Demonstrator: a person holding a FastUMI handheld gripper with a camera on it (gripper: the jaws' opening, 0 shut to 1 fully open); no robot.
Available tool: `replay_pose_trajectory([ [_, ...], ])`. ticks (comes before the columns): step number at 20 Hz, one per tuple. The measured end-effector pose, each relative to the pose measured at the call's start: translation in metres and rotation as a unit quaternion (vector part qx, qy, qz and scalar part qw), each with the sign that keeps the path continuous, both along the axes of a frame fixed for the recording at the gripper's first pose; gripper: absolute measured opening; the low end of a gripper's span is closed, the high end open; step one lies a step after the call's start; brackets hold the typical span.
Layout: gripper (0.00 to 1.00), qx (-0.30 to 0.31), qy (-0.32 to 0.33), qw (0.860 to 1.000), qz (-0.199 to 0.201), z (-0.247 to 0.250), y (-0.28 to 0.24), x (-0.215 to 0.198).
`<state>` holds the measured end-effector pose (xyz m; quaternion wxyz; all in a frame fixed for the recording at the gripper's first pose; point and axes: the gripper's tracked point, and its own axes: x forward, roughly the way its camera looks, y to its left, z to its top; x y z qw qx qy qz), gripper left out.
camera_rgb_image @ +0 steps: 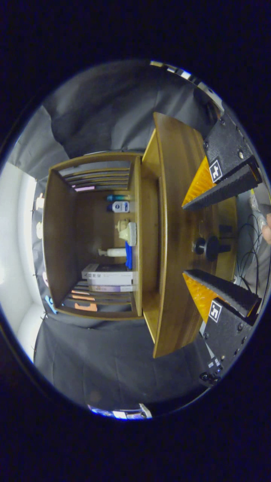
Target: Pull open the drawer, take out the items inside it, and place them on the countertop above the cabinet.
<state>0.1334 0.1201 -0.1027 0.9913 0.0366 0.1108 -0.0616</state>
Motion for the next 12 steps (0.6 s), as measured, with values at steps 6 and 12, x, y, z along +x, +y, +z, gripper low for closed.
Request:
replay_pose_trajectory([
  [6,0.99,0.006,0.014,1.000,-0.019,-0.010,-0.004,0.019],
  [12,0.99,-0.039,0.016,0.998,-0.039,-0.011,-0.006,0.025],
])
